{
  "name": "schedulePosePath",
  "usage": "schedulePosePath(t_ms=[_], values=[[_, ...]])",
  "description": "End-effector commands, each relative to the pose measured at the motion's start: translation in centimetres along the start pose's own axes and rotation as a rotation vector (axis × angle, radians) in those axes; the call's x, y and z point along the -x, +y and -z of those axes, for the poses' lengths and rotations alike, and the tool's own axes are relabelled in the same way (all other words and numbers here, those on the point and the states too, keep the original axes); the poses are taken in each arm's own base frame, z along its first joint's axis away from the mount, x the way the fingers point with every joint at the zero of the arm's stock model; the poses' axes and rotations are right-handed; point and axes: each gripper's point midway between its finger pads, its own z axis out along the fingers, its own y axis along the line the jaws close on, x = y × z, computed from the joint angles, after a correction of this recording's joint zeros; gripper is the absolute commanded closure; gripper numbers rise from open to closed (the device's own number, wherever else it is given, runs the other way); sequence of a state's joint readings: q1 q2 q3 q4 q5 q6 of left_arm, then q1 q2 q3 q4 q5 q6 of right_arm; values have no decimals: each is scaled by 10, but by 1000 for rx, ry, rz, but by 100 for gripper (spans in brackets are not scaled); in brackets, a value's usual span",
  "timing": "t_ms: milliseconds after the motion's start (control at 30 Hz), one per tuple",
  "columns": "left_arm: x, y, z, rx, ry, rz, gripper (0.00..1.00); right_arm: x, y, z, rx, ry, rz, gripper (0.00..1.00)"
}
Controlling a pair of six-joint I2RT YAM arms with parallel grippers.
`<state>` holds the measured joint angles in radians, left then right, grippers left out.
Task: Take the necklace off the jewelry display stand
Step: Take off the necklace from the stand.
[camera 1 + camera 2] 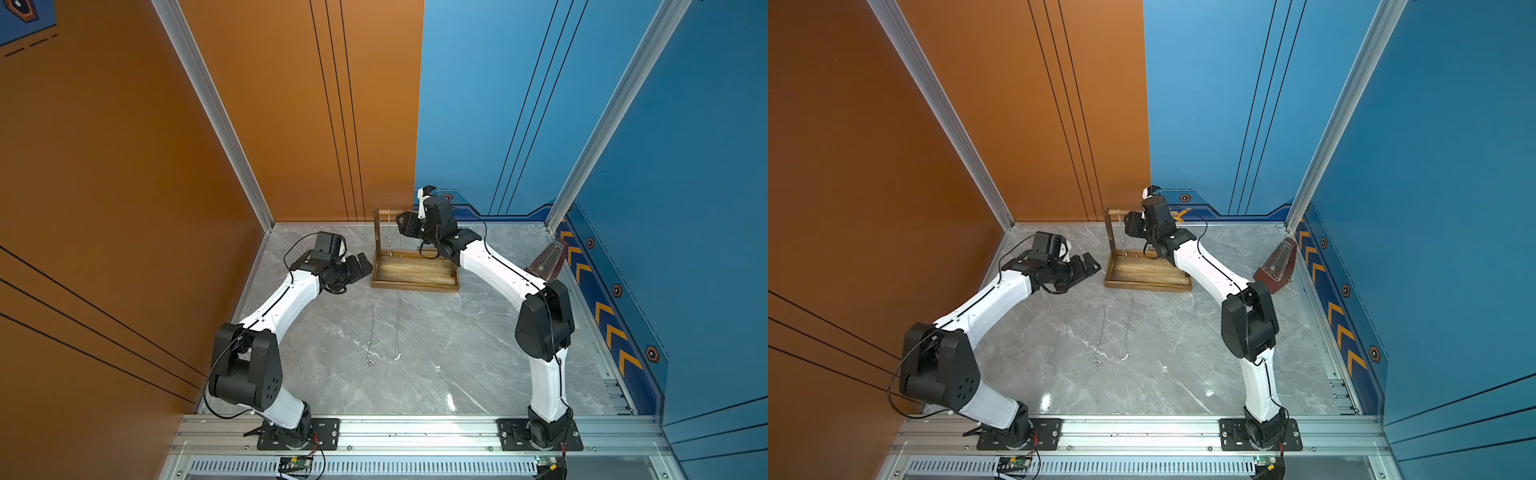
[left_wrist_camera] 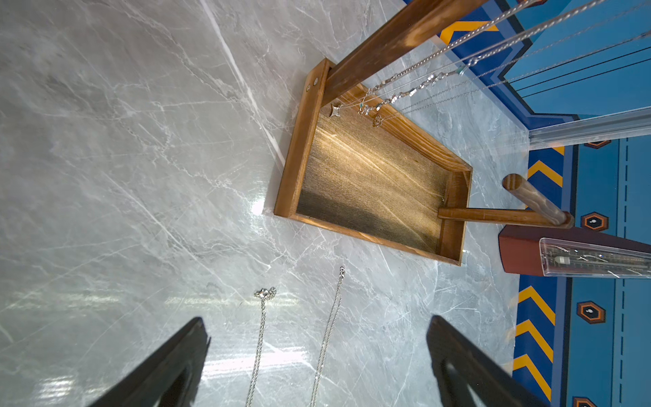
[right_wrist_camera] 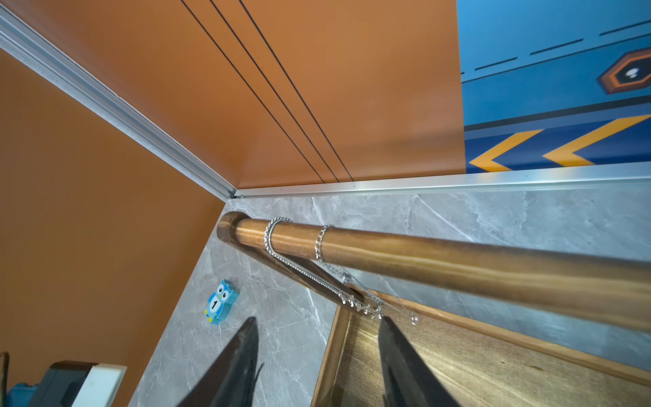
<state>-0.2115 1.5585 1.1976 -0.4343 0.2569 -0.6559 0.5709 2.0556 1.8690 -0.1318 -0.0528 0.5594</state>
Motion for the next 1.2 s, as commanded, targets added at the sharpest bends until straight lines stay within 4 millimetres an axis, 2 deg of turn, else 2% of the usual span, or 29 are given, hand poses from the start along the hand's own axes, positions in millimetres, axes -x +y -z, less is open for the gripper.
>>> schedulePosePath(t_ms=[0, 367, 767, 1167], values=[[-8, -3, -2, -22, 25, 5, 2, -6, 0, -16, -9, -27, -10, 45], [-8, -6, 0, -36, 24, 9, 2, -7, -14, -24, -92, -76, -14, 54], [-7, -6, 0, -43, 24, 14, 2, -2, -12, -32, -76, -114, -30, 63], [-6, -8, 1, -52, 25, 19, 2, -3, -15, -40, -100, -125, -38, 67]])
